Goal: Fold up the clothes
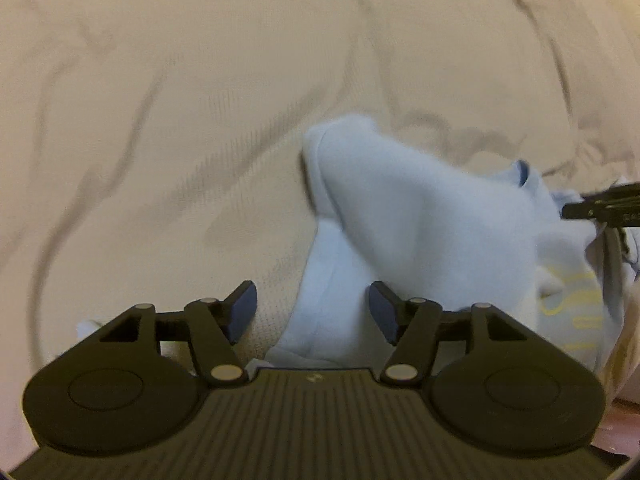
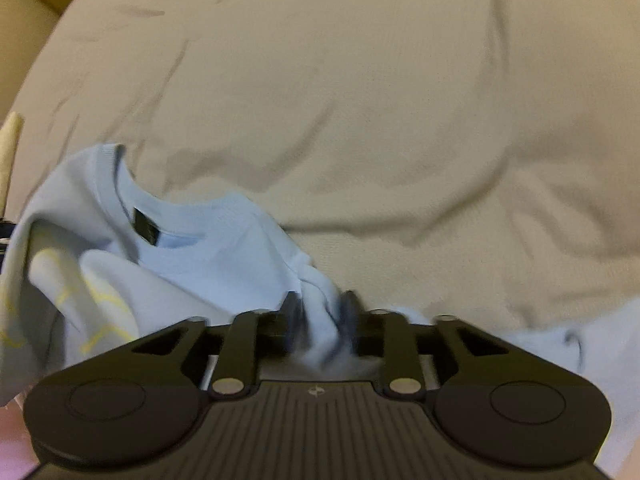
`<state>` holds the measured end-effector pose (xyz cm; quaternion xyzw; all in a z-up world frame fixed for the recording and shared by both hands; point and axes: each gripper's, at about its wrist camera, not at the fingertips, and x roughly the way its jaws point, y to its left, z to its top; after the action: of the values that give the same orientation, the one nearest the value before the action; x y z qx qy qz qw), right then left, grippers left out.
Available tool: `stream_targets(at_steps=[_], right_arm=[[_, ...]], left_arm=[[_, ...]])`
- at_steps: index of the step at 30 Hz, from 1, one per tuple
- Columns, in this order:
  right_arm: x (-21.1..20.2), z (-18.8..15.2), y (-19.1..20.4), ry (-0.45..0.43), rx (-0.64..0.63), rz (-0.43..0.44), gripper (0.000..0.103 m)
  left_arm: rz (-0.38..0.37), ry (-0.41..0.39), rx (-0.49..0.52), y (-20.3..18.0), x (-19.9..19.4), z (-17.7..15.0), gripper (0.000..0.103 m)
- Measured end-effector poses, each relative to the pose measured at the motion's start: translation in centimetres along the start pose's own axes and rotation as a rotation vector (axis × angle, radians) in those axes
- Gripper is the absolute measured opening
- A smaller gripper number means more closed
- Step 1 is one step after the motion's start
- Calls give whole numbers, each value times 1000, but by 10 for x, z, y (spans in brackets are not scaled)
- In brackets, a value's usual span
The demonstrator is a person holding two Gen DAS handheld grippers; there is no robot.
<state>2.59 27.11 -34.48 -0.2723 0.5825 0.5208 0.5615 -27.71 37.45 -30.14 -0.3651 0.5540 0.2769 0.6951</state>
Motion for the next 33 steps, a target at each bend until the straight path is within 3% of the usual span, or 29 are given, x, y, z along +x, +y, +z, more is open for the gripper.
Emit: stream_targets(at_steps=[4, 6, 9, 11, 14, 16, 19, 21, 22, 24, 25, 26, 28, 30, 33], right_arm=[[12, 4, 6, 16, -35, 48, 52], [16, 0, 3, 29, -41, 45, 52], [12, -4, -1, 24, -26, 66, 51], [10, -6, 2, 23, -39, 45, 43], [6, -6, 7, 1, -55, 6, 11], [-2, -8, 9, -37, -64, -11, 6], [-10, -11, 14, -80, -79, -48, 6], [-7, -13, 13, -68, -62, -61, 14], [-1, -14, 13, -50, -45, -61, 29], [4, -16, 12, -57, -27, -66, 38], [7, -17, 14, -63, -28, -67, 38], [8, -18, 16, -64, -29, -80, 35], [6, -20, 20, -79, -36, -94, 6], [-5, -26, 27, -121, -52, -116, 5], [-35, -38, 41, -237, -70, -180, 5]], left_arm=[[-64, 0, -86, 16, 10, -5, 57], [-62, -24, -72, 15, 3, -8, 56], [-54, -63, -44, 12, -7, -12, 38], [-48, -89, -25, 9, -14, -15, 12], [-40, -128, 3, 6, -25, -19, 5], [-35, -154, 21, 4, -32, -22, 5], [-21, -177, -3, 12, -42, -30, 7], [-64, -131, -46, 21, -32, -36, 17], [-83, -102, -74, 25, -24, -37, 26], [-114, -92, -121, 34, -14, -35, 30], [-128, -91, -146, 37, -11, -33, 28], [-143, -90, -172, 41, -7, -31, 24], [-148, -95, -172, 45, -11, -30, 9], [-110, -125, -110, 35, -21, -34, 4], [28, -208, -8, 19, -50, -47, 3]])
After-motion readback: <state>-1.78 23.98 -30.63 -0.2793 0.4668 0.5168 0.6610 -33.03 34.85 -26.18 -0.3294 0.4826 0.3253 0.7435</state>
